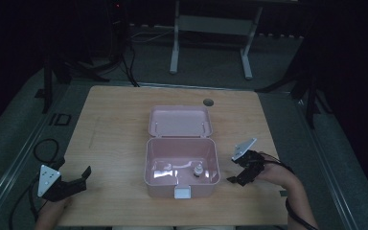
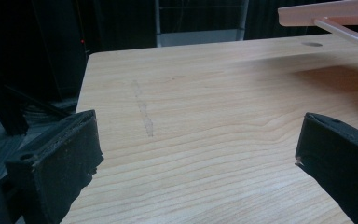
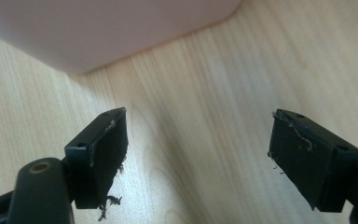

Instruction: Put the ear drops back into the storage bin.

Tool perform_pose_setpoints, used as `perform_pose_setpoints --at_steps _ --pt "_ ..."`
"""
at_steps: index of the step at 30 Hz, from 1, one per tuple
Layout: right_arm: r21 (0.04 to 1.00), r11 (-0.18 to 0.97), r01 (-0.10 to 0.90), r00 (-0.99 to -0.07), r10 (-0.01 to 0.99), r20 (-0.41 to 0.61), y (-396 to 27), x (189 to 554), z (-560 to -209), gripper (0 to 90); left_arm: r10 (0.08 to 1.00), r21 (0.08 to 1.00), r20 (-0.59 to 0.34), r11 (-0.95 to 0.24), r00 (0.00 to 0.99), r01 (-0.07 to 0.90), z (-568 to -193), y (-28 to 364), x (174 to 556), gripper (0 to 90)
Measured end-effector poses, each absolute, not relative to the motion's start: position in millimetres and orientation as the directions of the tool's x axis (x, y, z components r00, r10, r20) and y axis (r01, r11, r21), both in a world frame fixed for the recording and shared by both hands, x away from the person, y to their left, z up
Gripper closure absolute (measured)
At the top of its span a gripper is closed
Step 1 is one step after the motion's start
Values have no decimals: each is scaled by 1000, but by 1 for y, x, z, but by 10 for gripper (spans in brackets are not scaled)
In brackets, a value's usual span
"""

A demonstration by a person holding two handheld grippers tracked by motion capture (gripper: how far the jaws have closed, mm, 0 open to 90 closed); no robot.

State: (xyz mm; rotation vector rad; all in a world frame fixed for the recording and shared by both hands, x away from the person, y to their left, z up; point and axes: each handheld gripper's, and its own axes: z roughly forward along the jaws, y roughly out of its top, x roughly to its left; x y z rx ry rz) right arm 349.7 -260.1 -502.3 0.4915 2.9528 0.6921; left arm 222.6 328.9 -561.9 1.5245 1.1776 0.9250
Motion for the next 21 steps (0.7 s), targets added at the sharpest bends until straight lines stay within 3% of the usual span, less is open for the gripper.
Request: perform_pose_setpoints --at_steps 8,21 --pt "513 787 342 -919 395 7 -277 344 -516 186 970 968 11 -71 244 239 -562 329 223 3" --pt "544 735 404 -866 500 -32 -285 341 -532 136 970 968 10 -70 243 240 -562 329 223 4"
